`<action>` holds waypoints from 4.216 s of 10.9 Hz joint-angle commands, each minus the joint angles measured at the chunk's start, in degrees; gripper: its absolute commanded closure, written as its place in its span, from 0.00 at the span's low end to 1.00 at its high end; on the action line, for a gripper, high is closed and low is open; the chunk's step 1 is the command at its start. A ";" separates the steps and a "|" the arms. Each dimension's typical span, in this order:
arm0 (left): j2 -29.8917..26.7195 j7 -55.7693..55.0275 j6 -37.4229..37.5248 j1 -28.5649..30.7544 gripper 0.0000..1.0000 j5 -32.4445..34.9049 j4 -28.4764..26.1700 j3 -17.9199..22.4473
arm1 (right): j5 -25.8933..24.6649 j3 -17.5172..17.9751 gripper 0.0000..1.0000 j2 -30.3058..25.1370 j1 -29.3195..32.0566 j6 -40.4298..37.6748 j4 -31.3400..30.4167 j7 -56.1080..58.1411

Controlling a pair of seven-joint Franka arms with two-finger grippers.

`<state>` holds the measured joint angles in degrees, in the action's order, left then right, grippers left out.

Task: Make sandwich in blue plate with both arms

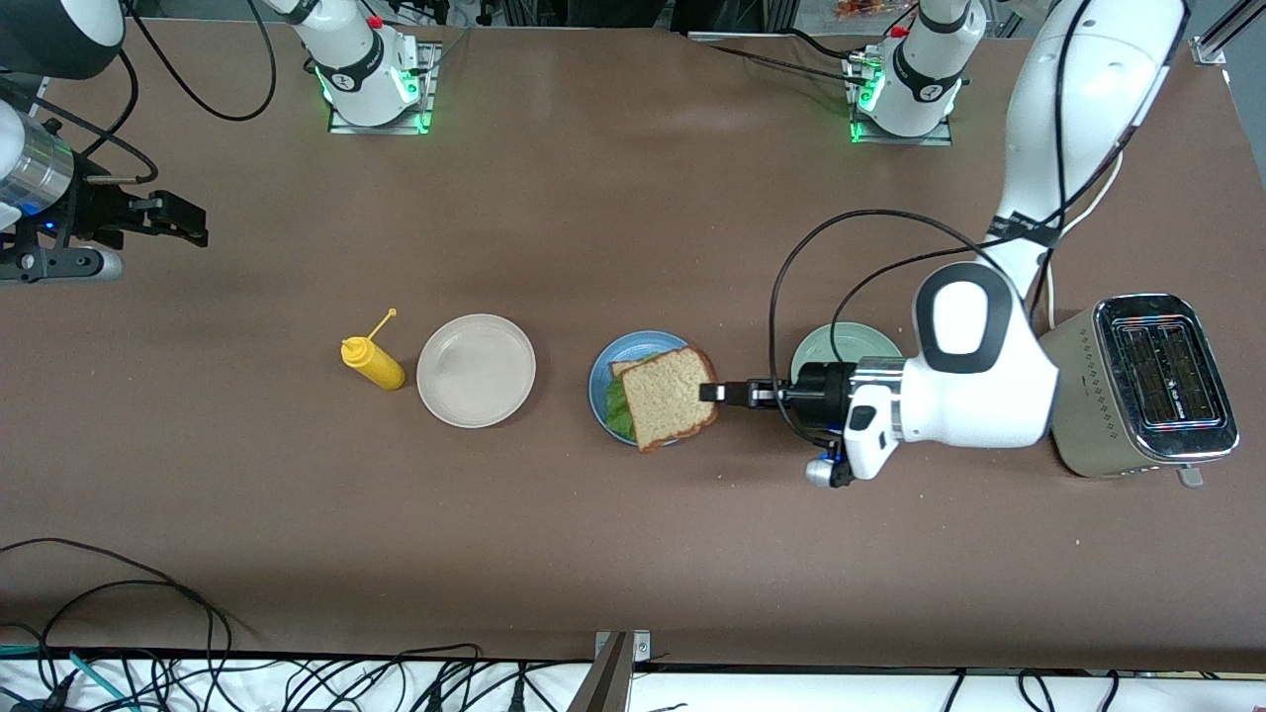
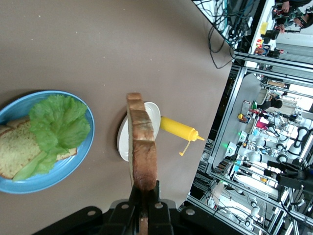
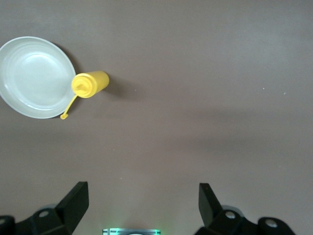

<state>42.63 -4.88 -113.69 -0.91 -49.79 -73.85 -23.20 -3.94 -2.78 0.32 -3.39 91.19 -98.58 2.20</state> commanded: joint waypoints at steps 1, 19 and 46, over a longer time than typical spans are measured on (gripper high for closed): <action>3.68 0.83 -5.21 -2.51 1.00 -2.07 0.55 0.26 | 0.67 1.11 0.00 -1.30 2.87 4.52 -2.24 -1.14; 7.56 7.08 -9.27 -2.00 0.00 -1.10 -6.22 0.87 | 4.99 1.63 0.00 -0.32 3.13 -0.67 3.92 -6.50; -32.32 6.03 31.13 16.54 0.00 61.66 -0.06 1.84 | 3.50 1.55 0.00 -0.41 3.04 -0.92 3.92 -6.59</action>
<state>16.13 1.51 -87.00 13.65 10.32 -72.39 -20.99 -0.08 -1.62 -0.32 -0.69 90.84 -95.61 -4.03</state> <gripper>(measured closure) 0.000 0.000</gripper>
